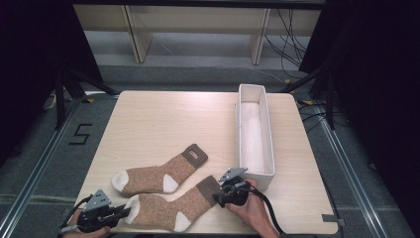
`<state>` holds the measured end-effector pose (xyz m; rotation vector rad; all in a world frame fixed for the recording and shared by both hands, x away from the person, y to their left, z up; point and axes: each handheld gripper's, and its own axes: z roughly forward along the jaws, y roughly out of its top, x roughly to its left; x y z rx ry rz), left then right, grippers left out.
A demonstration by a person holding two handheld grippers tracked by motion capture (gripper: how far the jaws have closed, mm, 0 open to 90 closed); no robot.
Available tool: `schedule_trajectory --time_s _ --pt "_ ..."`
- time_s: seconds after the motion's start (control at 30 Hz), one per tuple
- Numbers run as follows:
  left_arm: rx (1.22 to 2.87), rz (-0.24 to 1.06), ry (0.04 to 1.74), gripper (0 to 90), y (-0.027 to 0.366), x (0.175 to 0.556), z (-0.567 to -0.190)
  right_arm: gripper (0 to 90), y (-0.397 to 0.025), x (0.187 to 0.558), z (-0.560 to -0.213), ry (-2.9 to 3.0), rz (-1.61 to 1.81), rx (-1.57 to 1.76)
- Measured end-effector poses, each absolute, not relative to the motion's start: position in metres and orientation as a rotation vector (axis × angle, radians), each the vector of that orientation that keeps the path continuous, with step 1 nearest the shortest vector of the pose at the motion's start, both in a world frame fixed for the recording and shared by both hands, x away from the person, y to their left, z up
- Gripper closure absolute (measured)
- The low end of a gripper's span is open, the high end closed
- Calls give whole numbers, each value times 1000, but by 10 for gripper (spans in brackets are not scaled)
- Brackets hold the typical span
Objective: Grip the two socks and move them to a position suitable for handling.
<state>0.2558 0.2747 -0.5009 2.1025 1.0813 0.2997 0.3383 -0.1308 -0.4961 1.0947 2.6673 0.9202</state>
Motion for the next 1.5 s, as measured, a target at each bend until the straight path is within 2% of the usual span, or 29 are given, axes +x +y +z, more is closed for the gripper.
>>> schedule_trajectory --time_s 0.03,0.07,0.2,0.3,0.37,0.4,0.53,0.7,0.93,1.07,1.17,1.27,1.33,1.5 --pt "2107 299 1073 799 275 256 -501 626 -133 341 -498 2694 949 1085" --pt "2107 299 1073 800 275 256 -501 626 -133 341 -498 2694 949 1085" --pt "2084 300 1053 802 275 254 -495 742 -135 341 -496 2702 952 964" --pt "2085 306 1042 804 277 253 -492 748 -135 340 -489 2703 973 960" --pt "2064 295 1035 806 278 252 -490 748 -140 337 -472 2668 998 1016" --pt "1996 281 1052 806 276 252 -489 748 -142 338 -468 2665 1039 959" --pt "2013 287 1017 807 278 253 -480 748 -146 340 -453 2603 1059 958" --pt "1979 308 1020 807 279 255 -467 747 -144 347 -449 2576 1054 938" --pt "1970 371 1032 807 293 278 -447 746 -122 377 -433 2521 1069 926" --pt "1999 365 1063 808 301 290 -444 746 -109 388 -429 2516 1035 940" --pt "1959 352 1093 808 309 301 -443 745 -97 399 -427 2503 1039 887" --pt "1969 390 1094 808 319 309 -438 745 -85 411 -419 2526 1012 880" --pt "1926 378 1117 808 320 311 -436 744 -80 415 -417 2530 1005 906" --pt "1942 362 1122 808 321 317 -440 744 -74 423 -418 2545 978 931"
